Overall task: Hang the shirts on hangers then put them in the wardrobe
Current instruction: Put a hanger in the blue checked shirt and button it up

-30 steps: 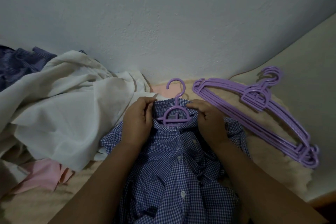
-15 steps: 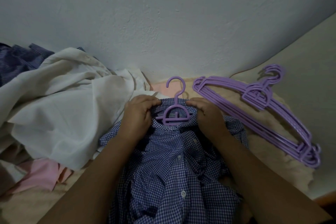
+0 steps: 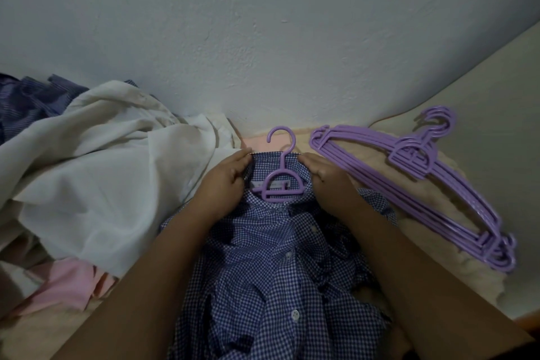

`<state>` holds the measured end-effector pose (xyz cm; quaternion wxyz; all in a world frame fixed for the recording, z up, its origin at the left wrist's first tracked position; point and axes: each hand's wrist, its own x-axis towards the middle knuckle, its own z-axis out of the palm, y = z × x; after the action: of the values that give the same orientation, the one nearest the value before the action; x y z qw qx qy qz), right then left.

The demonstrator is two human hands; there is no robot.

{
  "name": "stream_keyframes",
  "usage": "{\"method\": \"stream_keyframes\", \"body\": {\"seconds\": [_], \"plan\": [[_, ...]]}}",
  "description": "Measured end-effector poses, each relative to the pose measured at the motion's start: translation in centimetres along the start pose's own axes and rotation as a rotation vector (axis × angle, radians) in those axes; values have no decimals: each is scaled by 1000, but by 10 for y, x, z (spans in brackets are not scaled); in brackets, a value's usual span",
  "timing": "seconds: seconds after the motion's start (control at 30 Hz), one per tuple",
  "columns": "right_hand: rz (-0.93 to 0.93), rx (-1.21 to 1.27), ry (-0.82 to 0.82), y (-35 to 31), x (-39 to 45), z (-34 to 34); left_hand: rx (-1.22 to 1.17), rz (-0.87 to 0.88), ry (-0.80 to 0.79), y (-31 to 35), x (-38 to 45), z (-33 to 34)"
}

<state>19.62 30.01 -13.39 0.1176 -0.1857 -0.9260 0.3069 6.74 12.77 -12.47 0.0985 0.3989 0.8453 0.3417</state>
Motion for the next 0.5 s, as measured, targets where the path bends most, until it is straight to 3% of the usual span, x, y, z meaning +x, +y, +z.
{"method": "stream_keyframes", "body": {"seconds": [0.27, 0.37, 0.5], "plan": [[202, 241, -77, 10, 20, -11, -228, -211, -97, -2, 23, -11], [268, 315, -175, 18, 19, -13, -339, -285, -209, -9, 22, -16], [290, 371, -307, 20, 12, -19, -242, -247, -403, -17, 19, -19]]}}
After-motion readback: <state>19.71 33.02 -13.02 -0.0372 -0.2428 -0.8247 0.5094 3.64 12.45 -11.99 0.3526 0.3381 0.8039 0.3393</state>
